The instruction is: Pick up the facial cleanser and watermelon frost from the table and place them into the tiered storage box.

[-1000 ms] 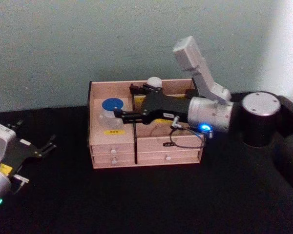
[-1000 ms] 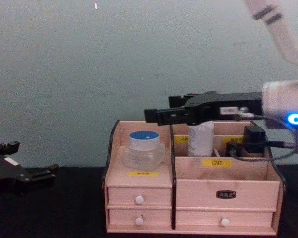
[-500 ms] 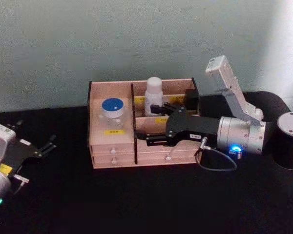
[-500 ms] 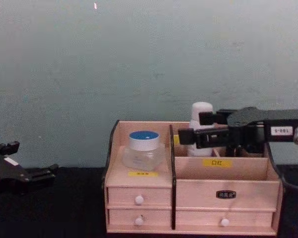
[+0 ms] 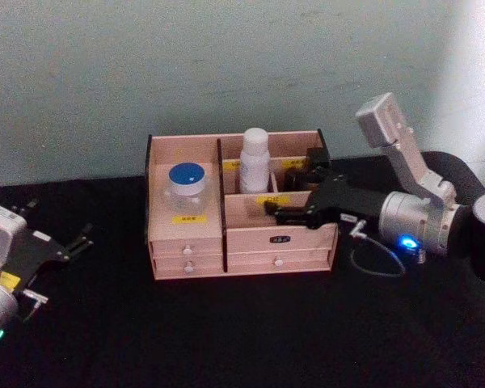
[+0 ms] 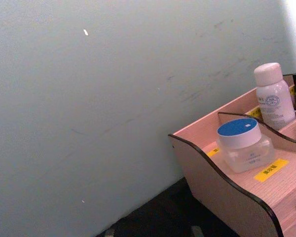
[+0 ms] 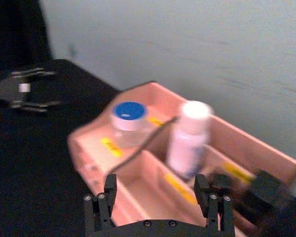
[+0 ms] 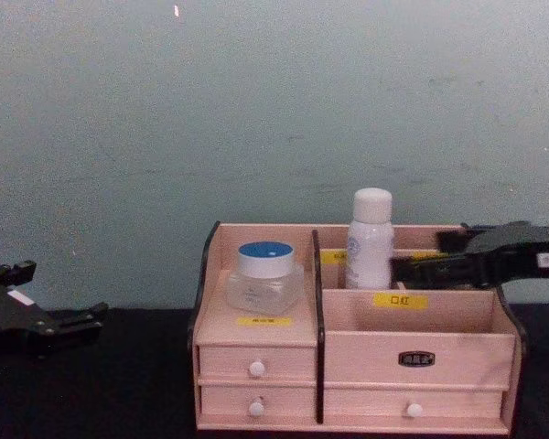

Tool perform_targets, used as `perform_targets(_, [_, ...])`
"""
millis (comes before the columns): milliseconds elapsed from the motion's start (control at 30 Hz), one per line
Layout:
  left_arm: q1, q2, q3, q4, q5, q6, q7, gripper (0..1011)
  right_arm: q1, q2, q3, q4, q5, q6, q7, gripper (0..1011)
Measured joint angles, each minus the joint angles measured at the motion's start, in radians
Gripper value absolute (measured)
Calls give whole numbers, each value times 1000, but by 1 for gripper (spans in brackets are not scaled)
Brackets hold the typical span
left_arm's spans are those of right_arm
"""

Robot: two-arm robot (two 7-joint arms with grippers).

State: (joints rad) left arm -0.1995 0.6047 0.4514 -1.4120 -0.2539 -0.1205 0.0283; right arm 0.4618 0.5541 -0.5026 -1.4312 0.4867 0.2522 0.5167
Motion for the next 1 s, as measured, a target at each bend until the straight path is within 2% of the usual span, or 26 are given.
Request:
perform_targets(133, [0, 0, 0, 0, 0, 0, 0, 1001, -32, 7, 52, -19, -6, -8, -71, 1000])
perform_targets(167, [0, 0, 0, 0, 0, 0, 0, 1001, -32, 7, 52, -19, -6, -8, -71, 1000])
perform_targets(233, [0, 0, 0, 0, 0, 0, 0, 1001, -67, 23, 89, -40, 3, -24, -90, 1000])
perform_targets(300, [0, 0, 0, 0, 0, 0, 0, 1001, -141, 65, 152, -80, 27, -58, -95, 1000])
perform_targets(333, [0, 0, 0, 0, 0, 0, 0, 1001, -141, 65, 152, -80, 27, -58, -95, 1000])
perform_targets(367, [0, 0, 0, 0, 0, 0, 0, 1001, -173, 83, 182, -95, 40, -73, -98, 1000])
perform_targets(400, [0, 0, 0, 0, 0, 0, 0, 1001, -187, 90, 196, -101, 44, -79, -103, 1000])
perform_targets(500, [0, 0, 0, 0, 0, 0, 0, 1001, -225, 99, 246, -115, 52, -95, -137, 1000])
perform_targets(533, [0, 0, 0, 0, 0, 0, 0, 1001, -239, 96, 267, -119, 50, -101, -166, 1000])
perform_targets(600, [0, 0, 0, 0, 0, 0, 0, 1001, -249, 89, 285, -119, 41, -109, -198, 1000])
perform_targets(700, [0, 0, 0, 0, 0, 0, 0, 1001, -263, 69, 307, -119, 8, -125, -263, 1000])
perform_targets(800, [0, 0, 0, 0, 0, 0, 0, 1001, -268, 50, 309, -117, -37, -138, -323, 1000])
perform_targets(833, [0, 0, 0, 0, 0, 0, 0, 1001, -270, 35, 302, -113, -77, -148, -366, 1000])
perform_targets(900, [0, 0, 0, 0, 0, 0, 0, 1001, -270, 22, 293, -107, -116, -155, -405, 1000])
perform_targets(1000, [0, 0, 0, 0, 0, 0, 0, 1001, -267, -17, 260, -76, -226, -172, -509, 1000])
